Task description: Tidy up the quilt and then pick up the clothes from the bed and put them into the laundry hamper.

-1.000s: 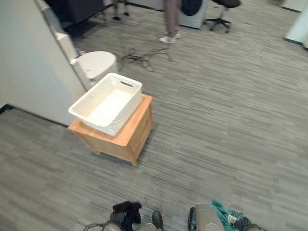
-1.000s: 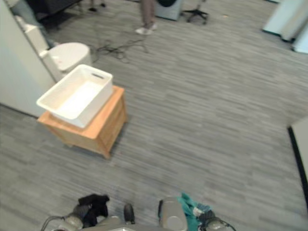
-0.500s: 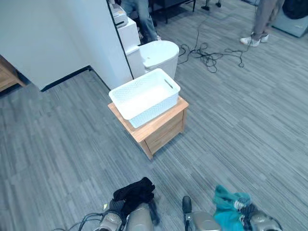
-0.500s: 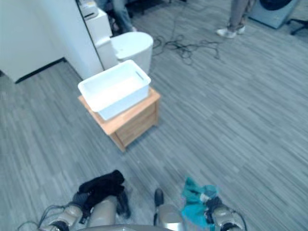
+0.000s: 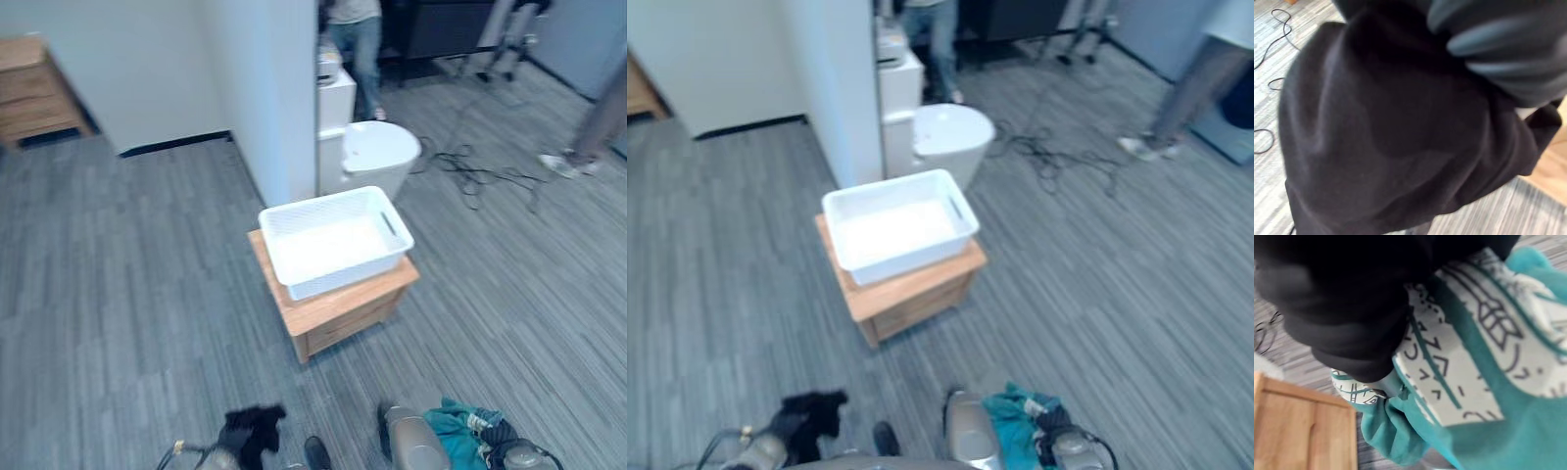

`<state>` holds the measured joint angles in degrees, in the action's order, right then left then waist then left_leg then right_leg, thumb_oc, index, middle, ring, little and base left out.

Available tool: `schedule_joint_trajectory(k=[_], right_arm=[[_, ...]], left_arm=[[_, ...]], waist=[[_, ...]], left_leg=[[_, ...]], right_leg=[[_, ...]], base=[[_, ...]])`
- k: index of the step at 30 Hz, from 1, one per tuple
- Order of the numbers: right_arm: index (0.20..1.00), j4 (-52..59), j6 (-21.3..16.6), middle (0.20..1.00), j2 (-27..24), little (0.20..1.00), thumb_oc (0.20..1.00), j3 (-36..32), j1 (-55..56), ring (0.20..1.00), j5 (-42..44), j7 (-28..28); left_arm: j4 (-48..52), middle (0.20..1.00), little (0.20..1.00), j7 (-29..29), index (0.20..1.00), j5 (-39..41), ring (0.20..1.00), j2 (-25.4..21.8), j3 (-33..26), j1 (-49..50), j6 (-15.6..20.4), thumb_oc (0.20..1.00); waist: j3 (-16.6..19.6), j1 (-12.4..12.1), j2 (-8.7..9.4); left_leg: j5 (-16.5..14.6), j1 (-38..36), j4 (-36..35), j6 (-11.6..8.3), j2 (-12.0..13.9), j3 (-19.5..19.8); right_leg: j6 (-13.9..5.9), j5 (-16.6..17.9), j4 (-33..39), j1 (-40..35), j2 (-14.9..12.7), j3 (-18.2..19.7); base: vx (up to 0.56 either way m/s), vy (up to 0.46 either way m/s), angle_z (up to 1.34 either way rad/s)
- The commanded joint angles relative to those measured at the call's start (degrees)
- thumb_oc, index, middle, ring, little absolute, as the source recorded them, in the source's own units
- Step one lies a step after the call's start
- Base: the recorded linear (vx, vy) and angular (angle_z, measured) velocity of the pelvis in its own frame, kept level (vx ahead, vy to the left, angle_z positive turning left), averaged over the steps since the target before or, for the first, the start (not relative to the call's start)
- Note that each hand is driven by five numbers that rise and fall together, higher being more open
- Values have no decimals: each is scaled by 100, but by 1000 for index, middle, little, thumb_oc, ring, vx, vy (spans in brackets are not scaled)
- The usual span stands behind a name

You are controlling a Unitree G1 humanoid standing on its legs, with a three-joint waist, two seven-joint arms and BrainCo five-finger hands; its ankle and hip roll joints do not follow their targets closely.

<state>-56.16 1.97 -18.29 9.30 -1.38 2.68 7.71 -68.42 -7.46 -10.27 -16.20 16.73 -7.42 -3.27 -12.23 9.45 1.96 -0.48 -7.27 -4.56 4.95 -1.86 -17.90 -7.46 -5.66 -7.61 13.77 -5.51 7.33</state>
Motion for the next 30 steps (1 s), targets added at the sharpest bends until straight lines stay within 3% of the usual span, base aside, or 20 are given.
schedule_joint_trajectory(k=[1, 2, 4, 7, 8, 9, 11, 12, 13, 14, 17, 22, 30], right_arm=[[200, 784, -322, 200, -624, 200, 200, -313, -236, 200, -51, 327], [200, 1160, -374, 200, -780, 200, 200, -394, -239, 200, -111, 376], [200, 2295, -578, 200, -1266, 200, 200, -576, -288, 200, -484, 535], [200, 2901, -663, 200, -1503, 200, 200, -702, -365, 200, -606, 539], [200, 3563, -803, 200, -1904, 200, 200, -857, -554, 200, -705, 570], [200, 3814, -843, 200, -2009, 200, 200, -896, -633, 200, -709, 581], [200, 4501, -902, 200, -2326, 200, 200, -956, -889, 200, -813, 573], [200, 4817, -924, 200, -2432, 200, 200, -921, -1029, 200, -852, 534], [200, 4824, -917, 200, -2431, 200, 200, -924, -1031, 200, -852, 531], [200, 5185, -1011, 200, -2648, 200, 200, -825, -1419, 200, -924, 508], [200, 5516, -1160, 200, -2888, 200, 200, -790, -1689, 200, -810, 454], [200, 6156, -1253, 200, -2966, 200, 200, -54, -2453, 200, -902, 192], [200, 6676, -1298, 200, -2510, 200, 200, 562, -2695, 200, -876, -121]], left_arm=[[58, 200, 200, -119, 200, -265, 200, -137, -16, 89, 186, 200], [73, 200, 200, -136, 200, -271, 200, -202, -73, 91, 210, 200], [27, 200, 200, -196, 200, -374, 200, -336, -259, 221, 297, 200], [-28, 200, 200, -186, 200, -338, 200, -318, -366, 401, 319, 200], [-69, 200, 200, -227, 200, -173, 200, -265, -549, 576, 301, 200], [-55, 200, 200, -232, 200, -116, 200, -244, -576, 617, 310, 200], [-48, 200, 200, -257, 200, -70, 200, -207, -618, 654, 271, 200], [-44, 200, 200, -259, 200, -84, 200, -181, -616, 636, 258, 200], [-45, 200, 200, -260, 200, -84, 200, -181, -620, 632, 258, 200], [-28, 200, 200, -253, 200, -77, 200, -169, -580, 634, 255, 200], [-33, 200, 200, -272, 200, 28, 200, -64, -502, 604, 347, 200], [-89, 200, 200, -276, 200, 100, 200, 72, -437, 702, 318, 200], [-239, 200, 200, -384, 200, 249, 200, 182, -606, 876, 255, 200]], waist=[[-101, 292, -108], [-112, 312, -109], [-127, 353, -116], [-39, 364, -98], [-10, 288, -115], [-32, 229, -79], [-75, 86, -18], [-76, 27, 4], [-67, 27, 13], [-67, -114, -24], [-14, -106, -80], [137, -181, -180], [131, -311, -146]], left_leg=[[-446, -69, 5, -784, 601, 33], [-492, -136, 29, -830, 674, 96], [-713, -437, 227, -939, 819, 162], [-809, -491, 486, -1019, 949, 175], [-430, -198, 1241, -1159, 1238, 281], [-302, -4, 1674, -1147, 1357, 262], [-280, 321, 1973, -1082, 1293, 130], [-422, 449, 1875, -1023, 1106, 132], [-395, 463, 1860, -1019, 1095, 127], [-476, 610, 1386, -938, 709, 278], [-284, 519, 785, -1035, 766, 224], [-14, 162, 31, -1030, 777, 238], [-10, 34, -44, -1063, 864, 248]], right_leg=[[-386, 332, 547, -598, 11, 587], [-408, 389, 645, -459, -37, 698], [-451, 439, 540, -251, -142, 398], [-430, 443, 513, -377, -113, 282], [-268, 505, 734, -715, -12, 222], [-203, 464, 786, -917, -14, 159], [-62, 408, 911, -1235, -25, -26], [-27, 374, 919, -1310, -14, -30], [-26, 391, 921, -1289, -23, -24], [11, 295, 851, -1390, 100, -76], [32, 222, 888, -1459, 148, -152], [81, 133, 847, -1475, 265, -292], [68, 87, 823, -1562, 195, -439]], base=[[274, -318, 61], [254, -277, 98], [293, -345, 86], [191, -343, -6], [214, -463, 22], [219, -490, 32], [118, -236, 36], [56, -99, 19], [110, -91, -2], [76, -59, -7], [169, -7, -13], [136, 6, 14], [70, 7, 7]])
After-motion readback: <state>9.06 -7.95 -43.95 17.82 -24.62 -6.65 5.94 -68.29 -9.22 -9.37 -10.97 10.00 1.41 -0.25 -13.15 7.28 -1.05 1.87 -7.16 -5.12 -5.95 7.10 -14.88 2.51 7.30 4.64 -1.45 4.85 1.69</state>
